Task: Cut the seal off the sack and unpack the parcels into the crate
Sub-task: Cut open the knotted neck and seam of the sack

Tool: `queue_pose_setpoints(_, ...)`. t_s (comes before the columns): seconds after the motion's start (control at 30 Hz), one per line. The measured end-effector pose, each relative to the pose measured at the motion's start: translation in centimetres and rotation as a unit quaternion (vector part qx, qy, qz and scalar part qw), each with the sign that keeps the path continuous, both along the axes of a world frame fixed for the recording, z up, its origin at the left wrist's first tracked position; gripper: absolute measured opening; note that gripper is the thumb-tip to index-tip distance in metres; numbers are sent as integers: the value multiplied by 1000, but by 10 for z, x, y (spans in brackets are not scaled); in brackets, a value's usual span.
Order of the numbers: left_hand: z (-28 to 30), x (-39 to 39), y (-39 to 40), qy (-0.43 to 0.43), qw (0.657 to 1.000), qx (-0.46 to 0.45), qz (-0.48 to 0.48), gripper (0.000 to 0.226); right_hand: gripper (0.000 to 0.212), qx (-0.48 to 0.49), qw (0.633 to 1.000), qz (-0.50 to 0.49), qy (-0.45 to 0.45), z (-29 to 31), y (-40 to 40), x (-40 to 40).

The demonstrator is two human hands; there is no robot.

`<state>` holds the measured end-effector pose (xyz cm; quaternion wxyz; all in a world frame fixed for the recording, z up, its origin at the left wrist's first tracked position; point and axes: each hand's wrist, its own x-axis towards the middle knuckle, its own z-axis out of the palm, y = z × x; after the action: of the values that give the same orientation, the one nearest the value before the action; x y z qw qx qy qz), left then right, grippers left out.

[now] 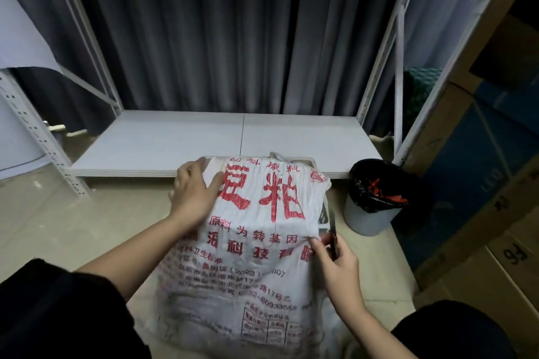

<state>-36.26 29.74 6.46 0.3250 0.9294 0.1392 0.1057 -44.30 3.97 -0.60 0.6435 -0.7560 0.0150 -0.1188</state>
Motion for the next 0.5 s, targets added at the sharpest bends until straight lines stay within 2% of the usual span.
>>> queue_pose_setpoints(0.1,-18,-43,7,-94,994,40,-37,64,13,79,996,-35,4,16,6,9)
queue_pose_setpoints(0.2,-43,-74,9,-112,991,63,-24,60,19,118,992,-51,8,34,15,23)
queue_pose_setpoints(0.27,-59,-81,6,-49,994,96,-34,61,22,148,987,-54,23,43,21,33)
queue_pose_setpoints(0.33,-77,-87,0,71,992,98,-31,78,19,192,978,-57,59,46,26,44)
queue_pose_setpoints(0.4,-94,-93,-11,158,986,57,10,96,16,248,962,-63,93,45,29,53)
queue_pose_setpoints(0.47,-107,-101,-25,201,979,25,32,97,16,299,945,-72,113,45,31,59)
queue_pose_setpoints(0.5,-115,-104,-32,217,975,32,24,89,18,322,936,-75,121,45,32,63)
